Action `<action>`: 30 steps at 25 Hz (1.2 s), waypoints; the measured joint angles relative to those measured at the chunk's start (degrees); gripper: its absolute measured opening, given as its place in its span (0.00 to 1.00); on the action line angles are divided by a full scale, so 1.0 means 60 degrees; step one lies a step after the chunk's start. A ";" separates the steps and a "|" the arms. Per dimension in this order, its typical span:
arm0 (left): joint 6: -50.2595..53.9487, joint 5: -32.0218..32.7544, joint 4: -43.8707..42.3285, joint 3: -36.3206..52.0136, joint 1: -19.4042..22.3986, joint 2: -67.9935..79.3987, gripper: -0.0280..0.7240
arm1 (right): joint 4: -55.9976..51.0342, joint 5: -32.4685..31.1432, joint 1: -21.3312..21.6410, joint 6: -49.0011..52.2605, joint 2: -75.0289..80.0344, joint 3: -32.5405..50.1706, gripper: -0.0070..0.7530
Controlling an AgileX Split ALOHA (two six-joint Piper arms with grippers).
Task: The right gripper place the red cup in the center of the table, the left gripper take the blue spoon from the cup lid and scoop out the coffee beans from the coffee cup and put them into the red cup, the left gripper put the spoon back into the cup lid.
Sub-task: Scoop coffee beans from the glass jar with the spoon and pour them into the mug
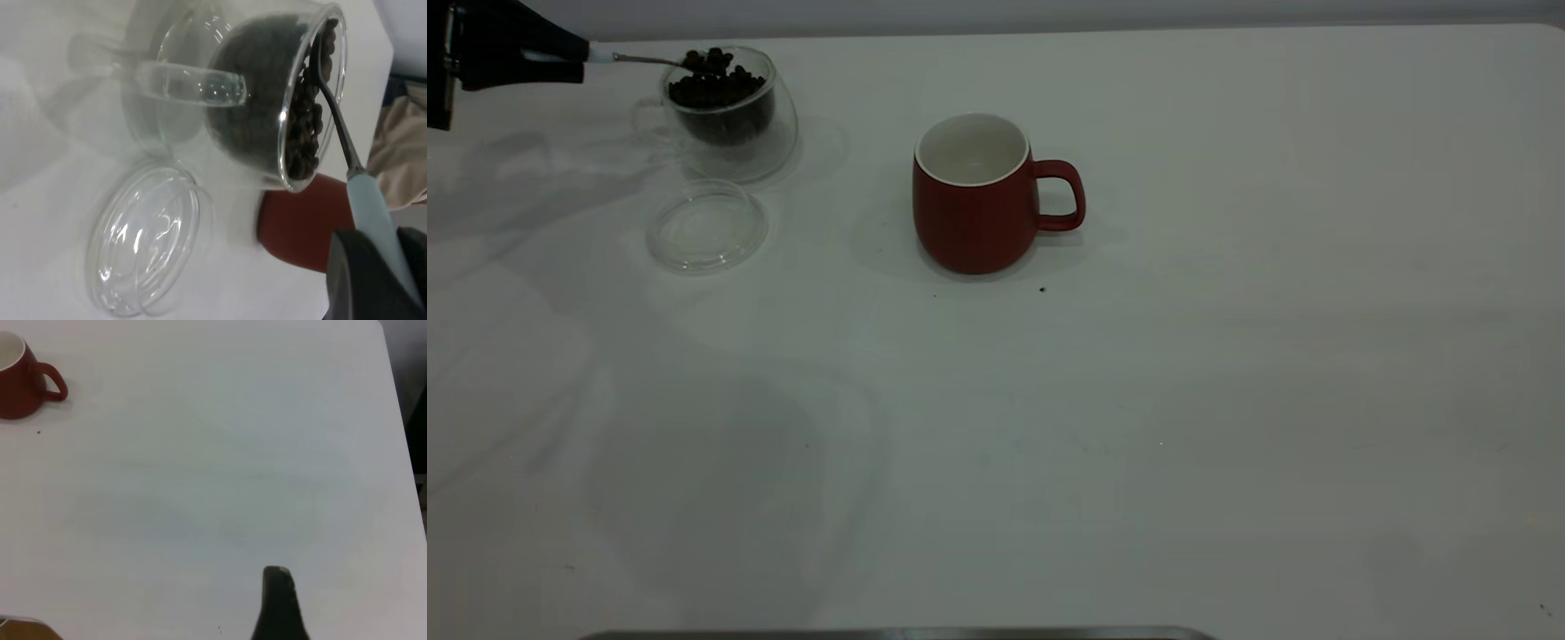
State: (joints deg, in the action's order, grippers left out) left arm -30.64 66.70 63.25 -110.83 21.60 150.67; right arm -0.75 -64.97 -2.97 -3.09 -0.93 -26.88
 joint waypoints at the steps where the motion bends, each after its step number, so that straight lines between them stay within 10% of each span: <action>1: 0.0036 0.0000 -0.0040 0.0000 0.0000 -0.0009 0.20 | 0.0000 0.0000 0.0000 0.0000 0.0000 0.0000 0.77; 30: 0.0344 0.0000 -0.0728 0.0353 -0.0380 -0.0738 0.20 | 0.0000 0.0000 0.0000 0.0000 0.0000 0.0000 0.77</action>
State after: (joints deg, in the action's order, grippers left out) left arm -28.57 66.70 58.88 -108.71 19.32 146.24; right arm -0.75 -64.97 -2.97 -3.09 -0.93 -26.88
